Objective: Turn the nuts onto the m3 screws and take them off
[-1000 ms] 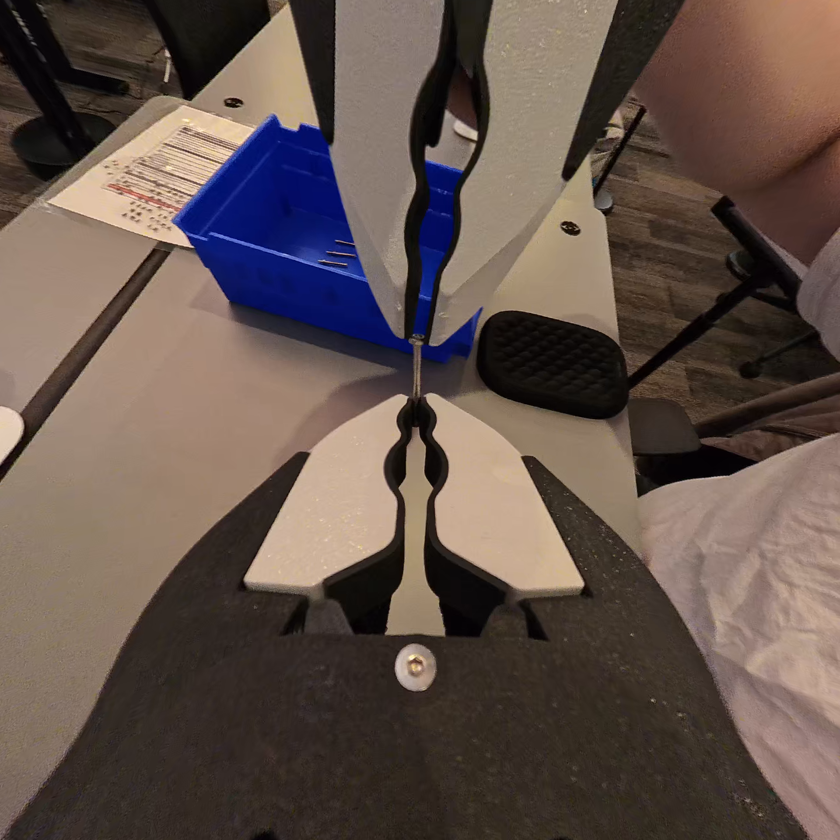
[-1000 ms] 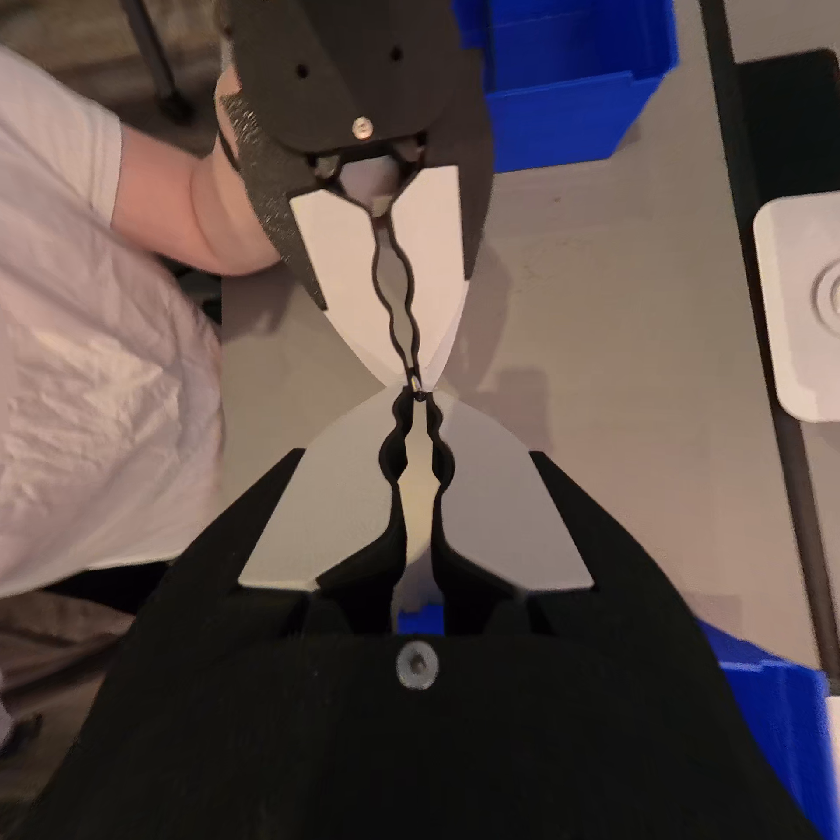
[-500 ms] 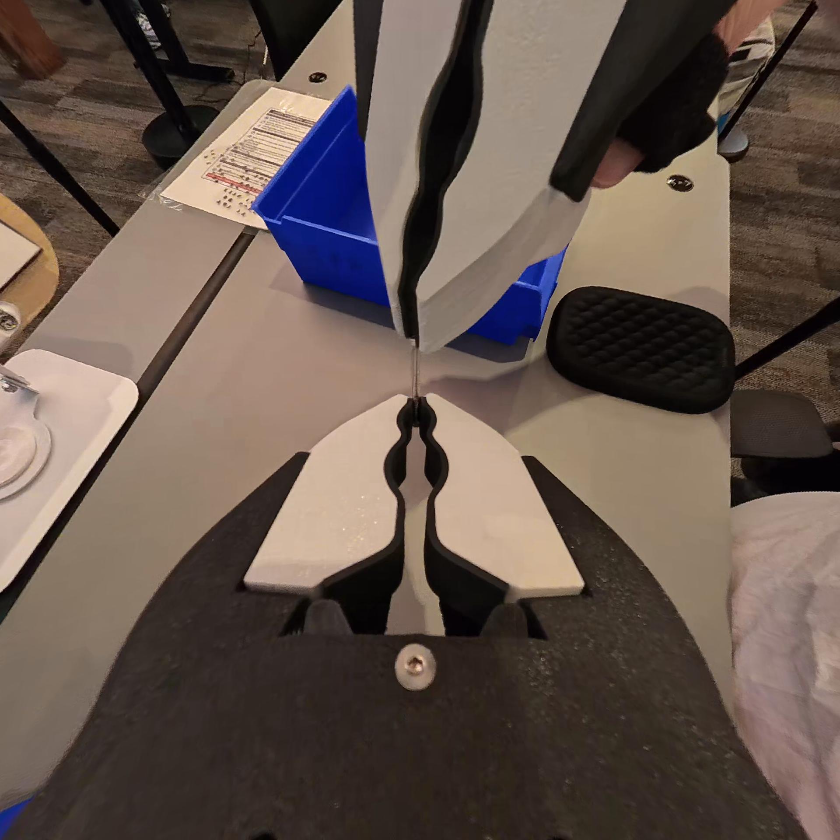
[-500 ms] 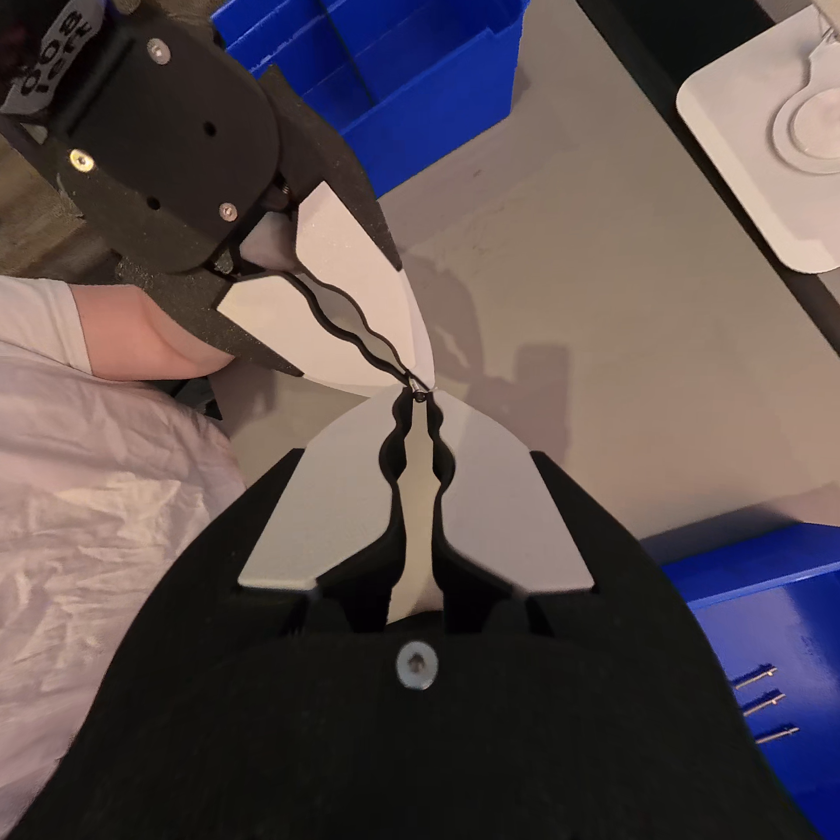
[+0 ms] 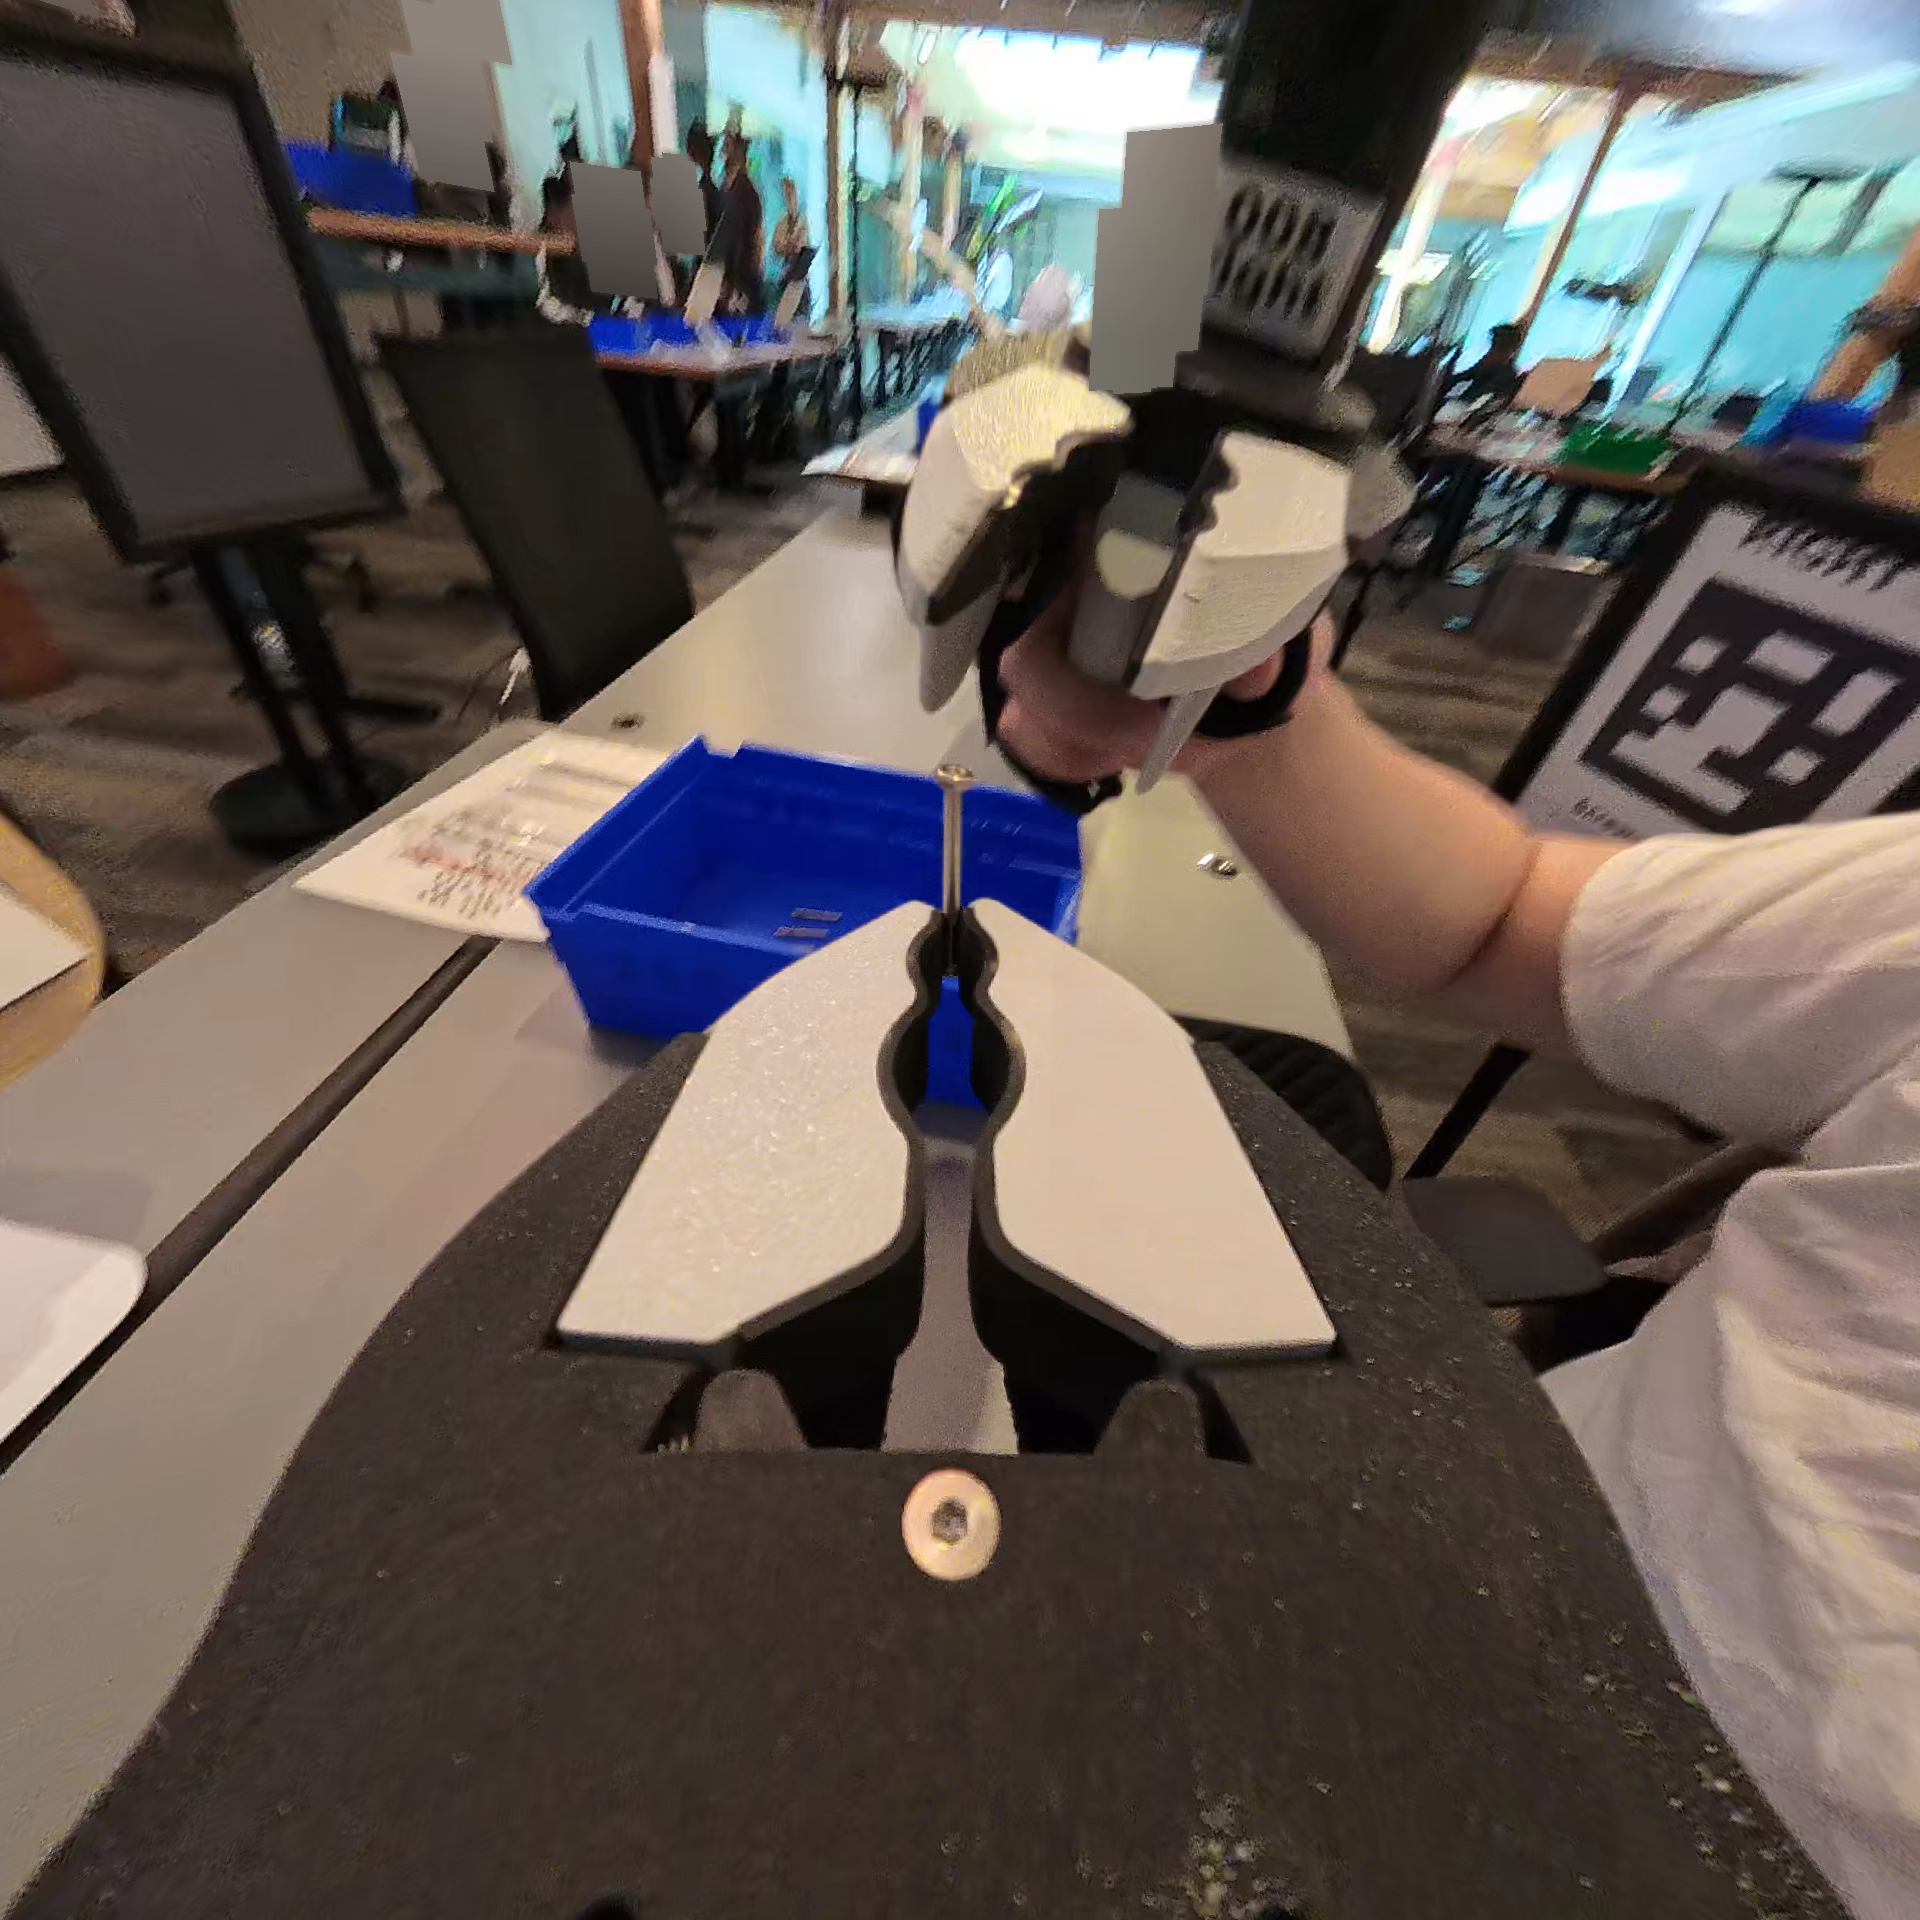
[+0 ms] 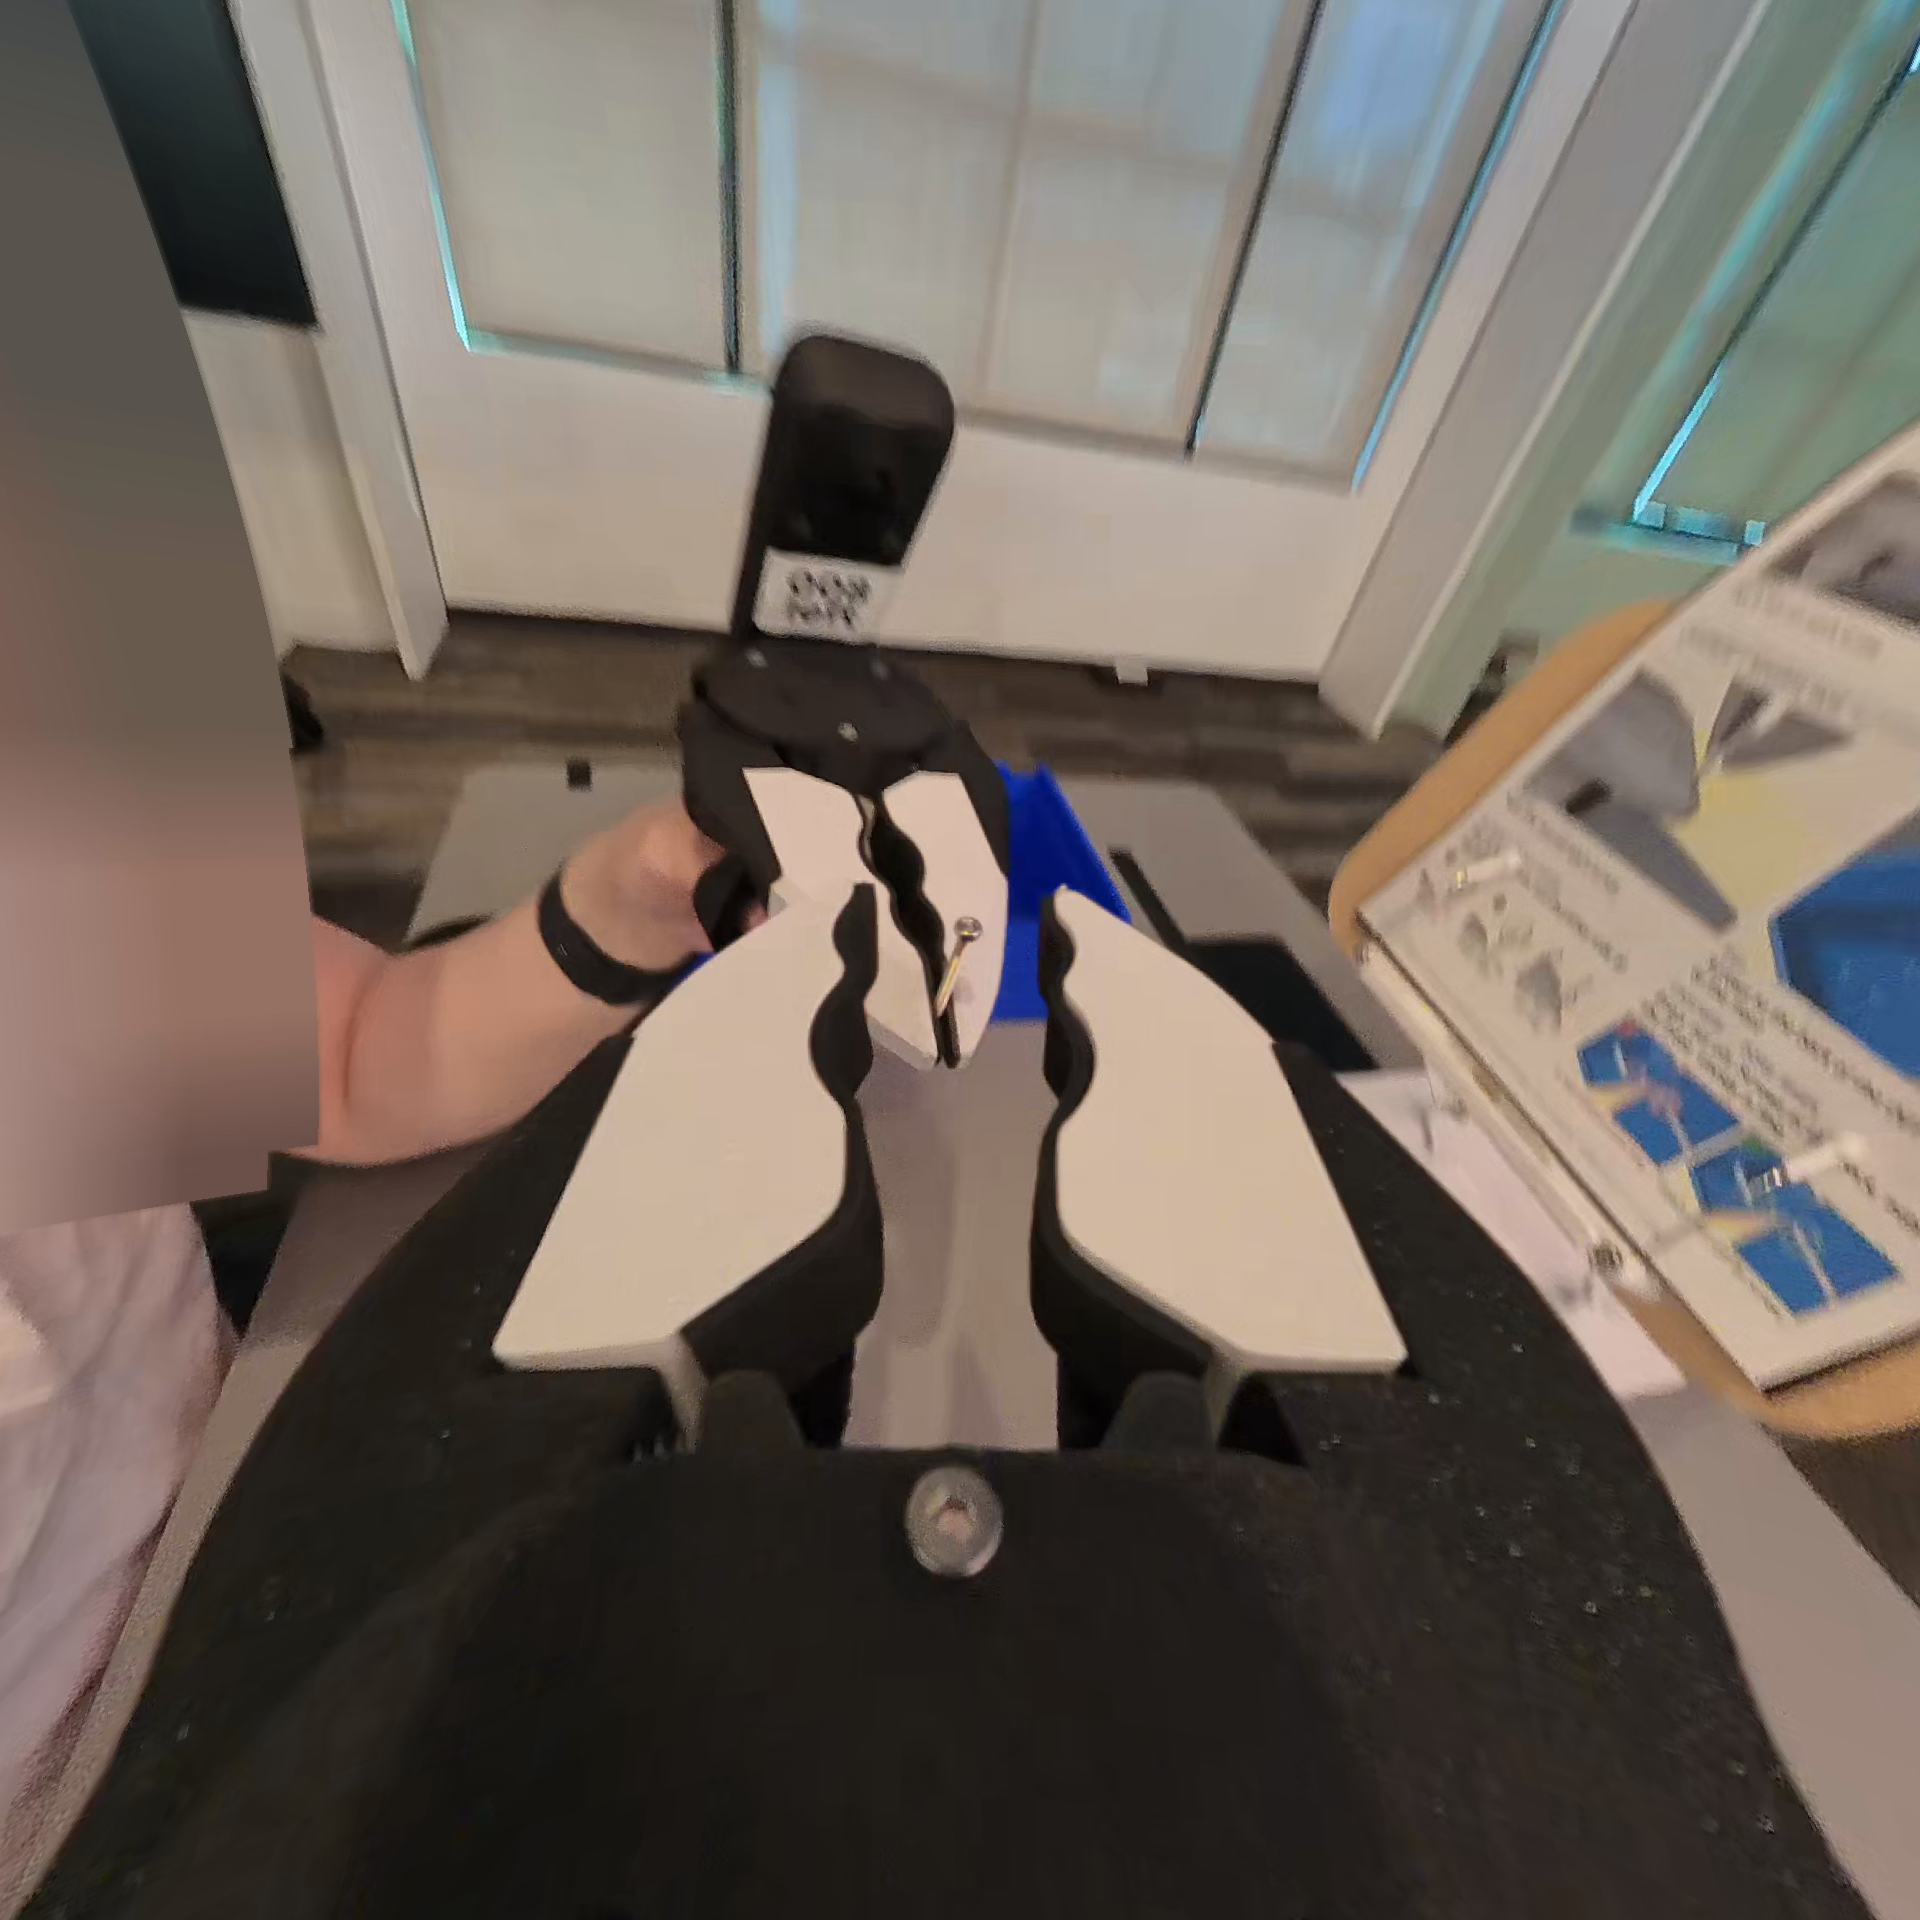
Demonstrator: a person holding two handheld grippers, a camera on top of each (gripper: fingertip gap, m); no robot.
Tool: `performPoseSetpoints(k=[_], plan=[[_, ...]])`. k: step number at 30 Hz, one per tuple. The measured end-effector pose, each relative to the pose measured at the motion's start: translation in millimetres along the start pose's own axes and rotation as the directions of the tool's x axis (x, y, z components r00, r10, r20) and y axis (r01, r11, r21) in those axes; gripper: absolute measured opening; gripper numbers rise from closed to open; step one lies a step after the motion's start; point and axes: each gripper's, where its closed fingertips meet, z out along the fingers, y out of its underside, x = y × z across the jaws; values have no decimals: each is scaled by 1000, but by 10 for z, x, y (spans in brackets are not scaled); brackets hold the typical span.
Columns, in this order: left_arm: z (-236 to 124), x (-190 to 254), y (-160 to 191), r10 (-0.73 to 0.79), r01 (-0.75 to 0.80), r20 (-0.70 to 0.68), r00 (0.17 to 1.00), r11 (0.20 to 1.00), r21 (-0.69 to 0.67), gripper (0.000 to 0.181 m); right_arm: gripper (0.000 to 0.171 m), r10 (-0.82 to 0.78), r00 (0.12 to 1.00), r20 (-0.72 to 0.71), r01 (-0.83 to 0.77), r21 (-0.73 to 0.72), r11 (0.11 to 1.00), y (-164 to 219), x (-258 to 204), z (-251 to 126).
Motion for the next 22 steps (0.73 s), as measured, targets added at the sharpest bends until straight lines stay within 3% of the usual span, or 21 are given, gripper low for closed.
performPoseSetpoints(k=[8,18,22], plan=[[-142,199,-197,34,-17,-135,990,992,127,2,20,-180,981,-66,188,140,972,-166,-144,81],[-136,295,-211,87,-67,-151,985,989,130,2,16,-180,983,-21,181,168,969,-208,-264,153],[-116,311,-193,98,-80,-150,984,990,118,2,13,-244,969,-39,247,173,954,-228,-310,139]])
